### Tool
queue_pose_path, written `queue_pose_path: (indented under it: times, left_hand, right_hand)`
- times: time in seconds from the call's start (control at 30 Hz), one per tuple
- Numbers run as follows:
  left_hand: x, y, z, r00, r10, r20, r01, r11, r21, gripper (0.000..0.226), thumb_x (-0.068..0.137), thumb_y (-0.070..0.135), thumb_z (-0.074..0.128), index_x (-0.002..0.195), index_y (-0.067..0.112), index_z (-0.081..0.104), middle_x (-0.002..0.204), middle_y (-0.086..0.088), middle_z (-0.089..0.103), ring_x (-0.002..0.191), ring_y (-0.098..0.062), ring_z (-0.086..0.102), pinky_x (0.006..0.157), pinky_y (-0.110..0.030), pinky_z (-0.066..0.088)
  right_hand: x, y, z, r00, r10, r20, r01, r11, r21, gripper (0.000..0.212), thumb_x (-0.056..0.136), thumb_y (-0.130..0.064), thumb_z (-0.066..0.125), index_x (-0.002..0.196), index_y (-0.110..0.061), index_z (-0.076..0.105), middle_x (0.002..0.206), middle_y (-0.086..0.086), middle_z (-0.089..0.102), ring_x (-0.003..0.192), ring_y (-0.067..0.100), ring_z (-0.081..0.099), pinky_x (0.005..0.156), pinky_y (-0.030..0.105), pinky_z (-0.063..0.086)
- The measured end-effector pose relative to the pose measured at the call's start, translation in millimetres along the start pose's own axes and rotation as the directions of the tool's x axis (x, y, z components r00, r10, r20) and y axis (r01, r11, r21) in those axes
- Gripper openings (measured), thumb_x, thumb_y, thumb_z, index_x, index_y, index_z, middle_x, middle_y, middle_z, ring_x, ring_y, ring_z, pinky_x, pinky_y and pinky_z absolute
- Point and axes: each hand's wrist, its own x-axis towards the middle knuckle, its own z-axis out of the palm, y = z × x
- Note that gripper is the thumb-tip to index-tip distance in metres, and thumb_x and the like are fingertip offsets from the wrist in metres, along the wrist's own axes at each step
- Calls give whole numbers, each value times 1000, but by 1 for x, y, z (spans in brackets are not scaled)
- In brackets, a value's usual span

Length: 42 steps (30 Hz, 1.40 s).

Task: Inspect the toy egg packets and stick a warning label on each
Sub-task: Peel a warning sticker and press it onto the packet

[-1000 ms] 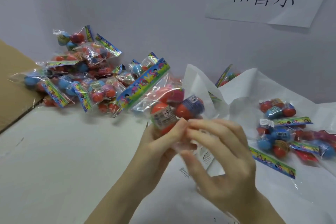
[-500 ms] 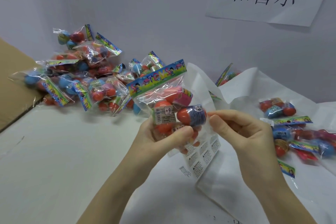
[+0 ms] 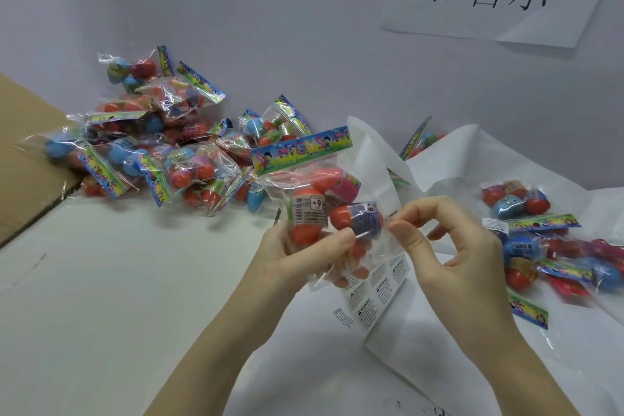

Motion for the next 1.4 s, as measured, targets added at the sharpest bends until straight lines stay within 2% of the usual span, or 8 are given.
queue_pose_path:
  times: [0.27,0.6,0.73,0.87,1.0,1.1,1.23,1.4]
  left_hand:
    - [3,1,3,998,-57,-40,54,996,-67,10,72,18,66,71,22,76,68,-3,71,57,-15,67,48,-16,48]
    - [0,0,0,1000,28,13,-28,998,47,19,63,24,76,81,19,71,68,-2,71,53,-11,64,47,-17,46]
    - [0,-2,-1,994,104,40,-108,990,95,23,66,18,75,86,12,65,66,1,70,49,-7,61,47,-17,47]
    - [0,-5,-3,986,151,65,-156,985,73,25,68,24,68,88,10,63,72,1,71,56,-10,64,47,-18,46]
    - [-1,-5,-4,986,132,105,-134,991,11,18,69,23,66,85,17,69,76,-4,72,60,-17,66,47,-18,45]
    - [0,-4,-3,992,106,75,-105,994,-15,15,69,14,68,84,10,67,73,-8,70,58,-19,65,45,-18,44]
    - [2,0,-3,997,68,-33,-71,993,-95,16,71,11,56,71,13,73,71,-8,69,57,-19,65,44,-19,44]
    - [2,3,-3,998,44,-52,-49,992,-116,19,68,12,55,69,17,74,69,-7,69,56,-19,66,46,-19,47]
  right_hand:
    - [-6,-2,4,979,-184,-84,169,972,-166,19,85,-19,43,76,-7,55,73,1,58,70,16,46,64,30,36]
    - [-2,-2,-2,995,56,-79,-47,993,111,20,80,-13,50,73,-31,48,69,-9,57,71,3,52,64,7,40]
    - [-1,2,-4,987,163,1,-158,954,255,24,81,-15,57,68,-35,54,71,-12,61,67,6,56,63,23,45]
    - [4,3,-6,975,213,70,-224,912,344,23,76,-9,68,66,-28,59,65,-12,65,62,2,58,65,14,48]
    - [8,8,-12,891,347,292,-453,712,536,28,49,-32,72,73,-18,70,69,-2,70,64,8,63,62,14,51]
    - [8,7,-12,802,355,481,-591,593,547,39,57,-37,65,85,-10,73,81,9,73,68,17,67,62,20,54]
    - [7,0,-8,890,286,356,-453,645,616,49,53,-61,72,85,-23,76,79,3,74,64,15,69,61,19,53]
    - [4,-6,-1,940,256,227,-342,703,623,18,51,-34,72,67,-29,76,64,-3,72,55,11,67,56,14,50]
